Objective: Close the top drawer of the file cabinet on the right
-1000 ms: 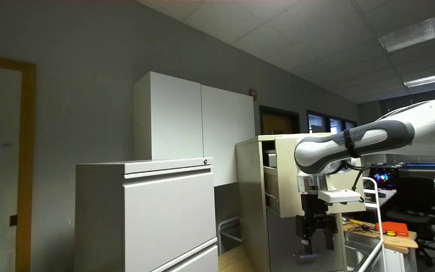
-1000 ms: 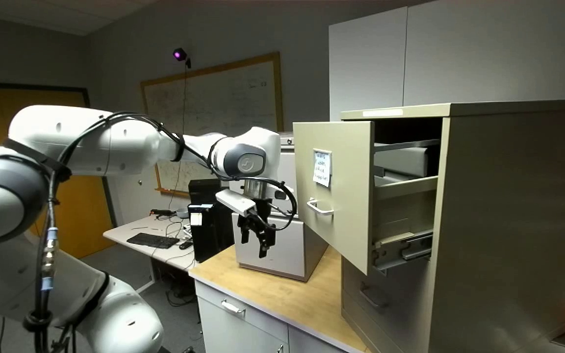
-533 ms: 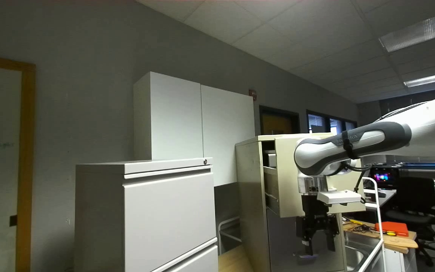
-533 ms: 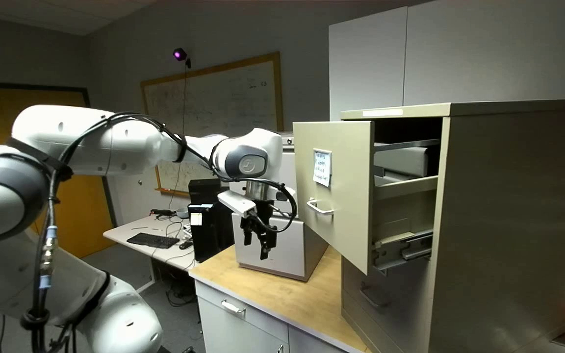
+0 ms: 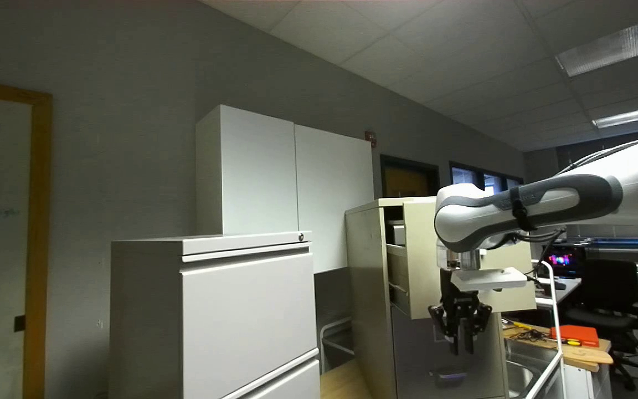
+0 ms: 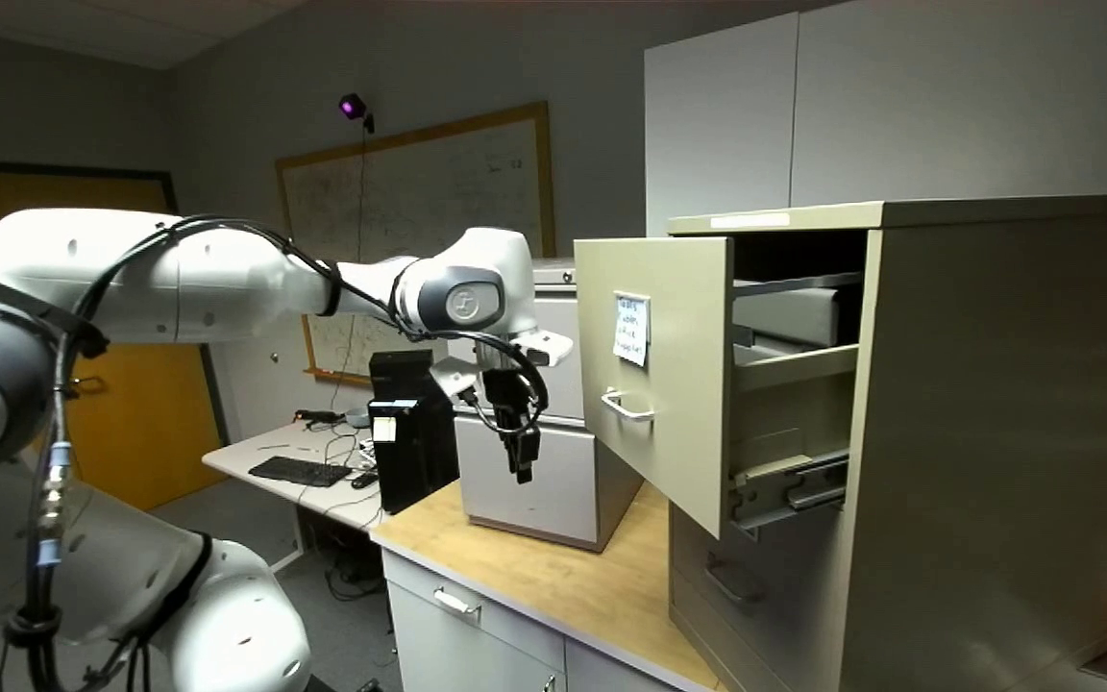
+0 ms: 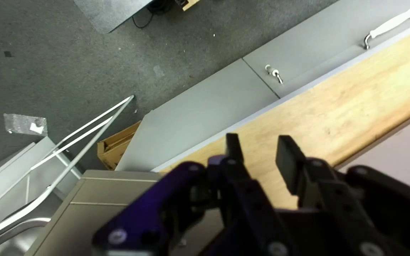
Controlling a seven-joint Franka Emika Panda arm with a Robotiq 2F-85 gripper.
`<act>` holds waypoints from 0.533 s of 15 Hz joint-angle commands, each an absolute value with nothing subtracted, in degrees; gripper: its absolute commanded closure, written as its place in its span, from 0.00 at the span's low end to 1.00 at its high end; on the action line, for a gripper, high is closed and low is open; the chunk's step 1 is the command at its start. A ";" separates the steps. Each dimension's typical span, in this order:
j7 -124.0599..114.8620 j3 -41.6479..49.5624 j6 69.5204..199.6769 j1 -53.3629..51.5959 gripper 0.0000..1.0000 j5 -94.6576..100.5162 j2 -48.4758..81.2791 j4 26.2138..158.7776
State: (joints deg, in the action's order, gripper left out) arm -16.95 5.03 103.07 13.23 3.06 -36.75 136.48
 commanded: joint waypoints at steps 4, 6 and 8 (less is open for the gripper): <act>-29.80 0.04 110.46 18.60 1.00 9.73 -43.17 137.81; -32.42 -0.08 114.22 20.79 1.00 12.40 -43.70 137.97; -34.97 0.09 118.09 23.26 1.00 14.86 -44.00 138.22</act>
State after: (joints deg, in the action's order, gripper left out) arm -30.88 0.80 113.61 19.72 11.68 -42.81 137.39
